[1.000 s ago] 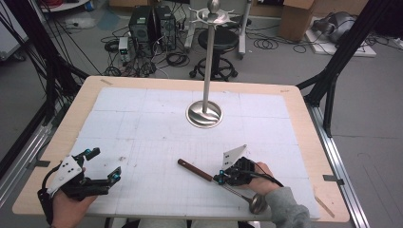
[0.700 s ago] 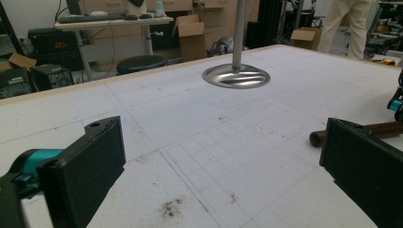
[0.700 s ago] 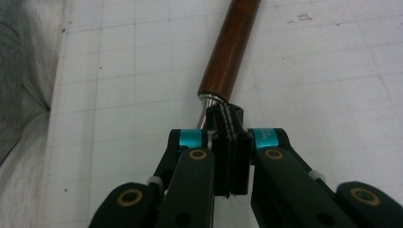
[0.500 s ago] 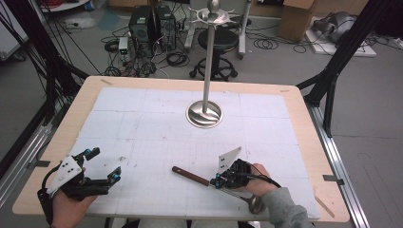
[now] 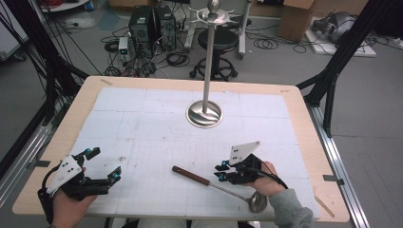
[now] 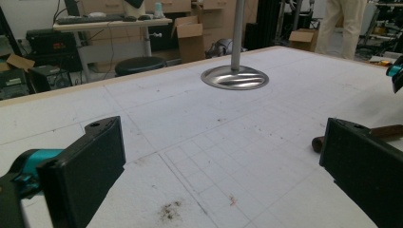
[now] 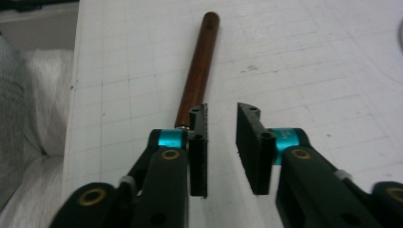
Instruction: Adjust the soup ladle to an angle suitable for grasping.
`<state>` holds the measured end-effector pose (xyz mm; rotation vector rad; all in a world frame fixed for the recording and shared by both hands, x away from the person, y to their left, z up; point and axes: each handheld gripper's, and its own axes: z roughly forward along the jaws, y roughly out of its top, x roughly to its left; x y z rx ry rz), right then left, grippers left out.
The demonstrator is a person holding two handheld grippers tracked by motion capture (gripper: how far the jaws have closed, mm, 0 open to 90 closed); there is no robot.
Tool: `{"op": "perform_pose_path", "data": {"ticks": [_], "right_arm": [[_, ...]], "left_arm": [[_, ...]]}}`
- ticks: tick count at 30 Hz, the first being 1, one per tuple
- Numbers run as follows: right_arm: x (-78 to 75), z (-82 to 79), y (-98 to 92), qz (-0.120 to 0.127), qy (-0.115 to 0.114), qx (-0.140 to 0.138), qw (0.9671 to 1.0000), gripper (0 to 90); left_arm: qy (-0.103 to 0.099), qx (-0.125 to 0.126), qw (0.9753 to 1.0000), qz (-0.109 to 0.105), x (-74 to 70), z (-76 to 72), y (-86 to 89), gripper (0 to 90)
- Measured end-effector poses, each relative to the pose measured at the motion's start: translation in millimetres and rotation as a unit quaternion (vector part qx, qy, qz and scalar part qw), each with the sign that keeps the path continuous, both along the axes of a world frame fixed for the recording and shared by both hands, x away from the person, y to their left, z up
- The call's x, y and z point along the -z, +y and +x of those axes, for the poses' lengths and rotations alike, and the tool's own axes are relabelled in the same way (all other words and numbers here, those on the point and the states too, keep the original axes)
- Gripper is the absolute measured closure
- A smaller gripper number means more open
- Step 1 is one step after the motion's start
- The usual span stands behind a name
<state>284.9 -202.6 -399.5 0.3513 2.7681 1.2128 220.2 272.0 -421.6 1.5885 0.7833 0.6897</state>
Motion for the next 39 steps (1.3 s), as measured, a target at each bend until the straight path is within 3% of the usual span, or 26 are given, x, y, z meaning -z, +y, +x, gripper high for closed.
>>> {"op": "perform_pose_path", "data": {"ticks": [1,3,6,10,11,12,14,17,24,33,39], "right_arm": [[-2.1,-1.5,-3.2,0.004,-0.004,0.009,0.9999,58.6],[-2.6,-2.2,-4.2,0.005,-0.003,0.014,0.9999,54.6],[-5.5,-6.8,-9.7,0.005,-0.014,0.037,0.9992,36.3],[-9.2,-9.4,-20.0,0.014,-0.005,0.064,0.9978,16.8],[-12.0,-11.6,-26.1,0.024,-0.011,0.074,0.9969,8.7],[-12.0,-11.6,-26.1,0.024,-0.011,0.074,0.9969,8.7],[-14.2,-12.5,-30.2,0.029,-0.01,0.085,0.9959,0.2],[-15.7,-13.9,-35.1,0.029,-0.016,0.099,0.9946,0.2],[-13.1,-21.4,-34.0,0.002,-0.007,0.099,0.9951,0.2],[-9.5,-28.4,-13.5,-0.055,0.009,0.08,0.9953,1.0],[-4.2,-28.4,-2.1,-0.091,0.026,0.068,0.9932,4.7]], "left_arm": [[0.0,0.0,1.0,-0.002,-0.1,0.2,-0.5,1.8],[0.0,-0.001,1.0,-0.002,-0.1,0.5,-0.9,1.8],[0.0,0.002,1.0,-0.001,-0.2,1.3,-1.6,1.8],[-0.001,0.002,1.0,-0.005,-0.3,3.2,-2.8,1.8],[0.0,0.003,1.0,-0.004,-0.2,4.2,-3.2,1.8],[0.0,0.004,1.0,-0.003,-0.2,5.1,-3.6,1.8],[0.003,0.006,1.0,-0.004,0.4,7.6,-6.1,1.8],[0.003,0.012,0.9999,0.0,0.7,10.1,-9.8,1.8],[0.002,0.018,0.9998,-0.001,0.3,11.8,-11.5,1.8],[0.002,0.016,0.9999,-0.005,0.2,10.6,-9.9,1.8],[0.002,0.013,0.9999,-0.005,0.0,9.0,-8.2,1.8]]}}
